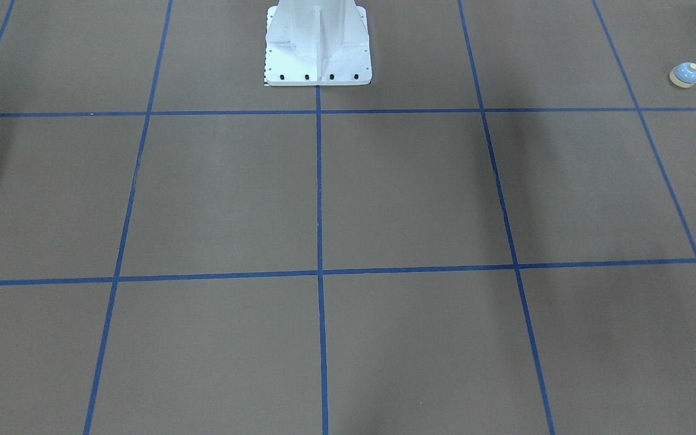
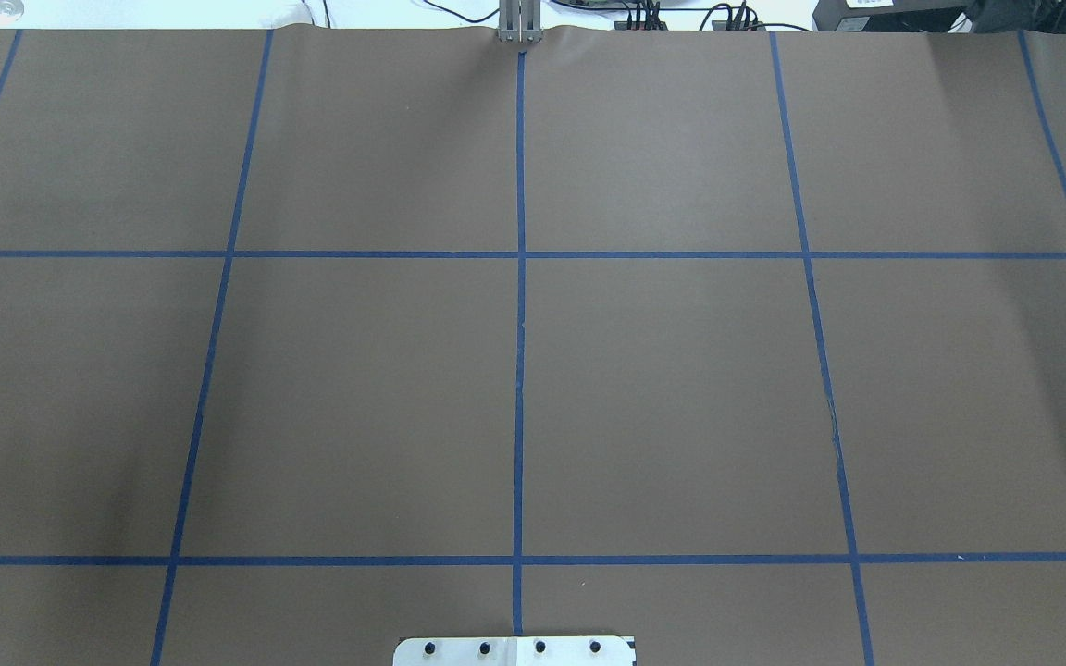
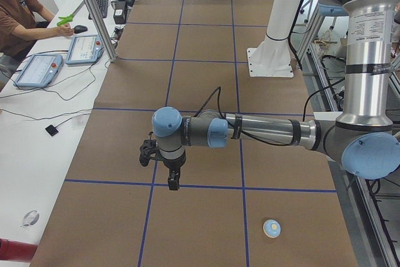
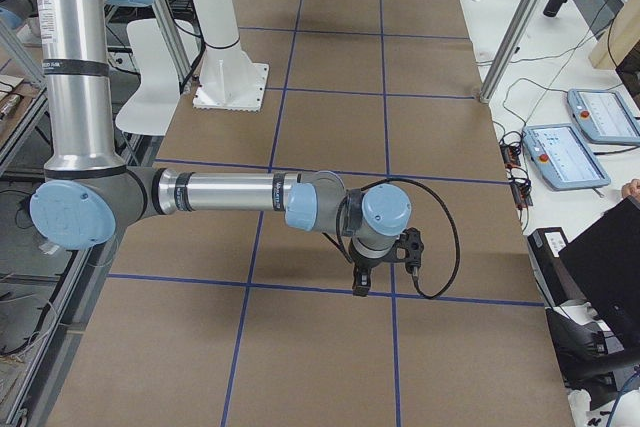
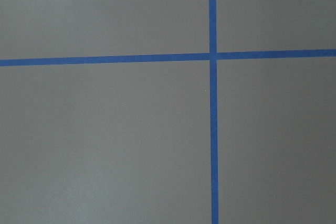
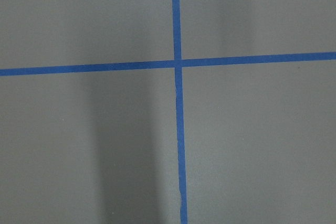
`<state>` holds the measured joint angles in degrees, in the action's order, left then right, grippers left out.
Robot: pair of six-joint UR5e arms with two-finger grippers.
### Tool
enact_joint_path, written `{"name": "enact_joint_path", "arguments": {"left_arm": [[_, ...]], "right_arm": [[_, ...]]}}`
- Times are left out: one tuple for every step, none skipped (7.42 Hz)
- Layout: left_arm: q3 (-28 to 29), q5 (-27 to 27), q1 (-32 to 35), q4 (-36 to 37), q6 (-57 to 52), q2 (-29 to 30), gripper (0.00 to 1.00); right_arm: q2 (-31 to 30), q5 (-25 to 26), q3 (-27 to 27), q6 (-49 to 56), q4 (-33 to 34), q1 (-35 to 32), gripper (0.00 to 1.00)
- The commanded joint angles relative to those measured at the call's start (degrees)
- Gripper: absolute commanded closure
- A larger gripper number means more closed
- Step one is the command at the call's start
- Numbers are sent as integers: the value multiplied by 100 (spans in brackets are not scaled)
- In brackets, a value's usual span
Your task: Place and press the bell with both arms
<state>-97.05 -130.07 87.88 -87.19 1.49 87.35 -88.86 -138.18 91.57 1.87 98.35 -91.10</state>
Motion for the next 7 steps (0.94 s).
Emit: {"name": "enact_joint_path", "arguments": {"left_arm": [[54, 17, -16, 0, -8, 45, 0], [-7, 8, -25, 9, 0, 89, 0], [54, 8, -34, 0, 1, 116, 0], [45, 8, -51, -52, 9, 133, 0], [106, -18, -51, -279, 44, 108, 0], [290, -44, -43, -447, 18, 72, 0], [257, -10, -34, -605, 36, -137, 0]], "right_arm": [[27, 1, 10, -11, -9, 4, 0], [53, 1, 28, -12, -9, -4, 0], [62, -7, 45, -12, -9, -4, 0], [62, -7, 54, -12, -9, -4, 0], [71, -7, 63, -38, -9, -4, 0], [97, -7, 63, -29, -18, -4, 0], [158, 1, 167, 6, -18, 4, 0]]}}
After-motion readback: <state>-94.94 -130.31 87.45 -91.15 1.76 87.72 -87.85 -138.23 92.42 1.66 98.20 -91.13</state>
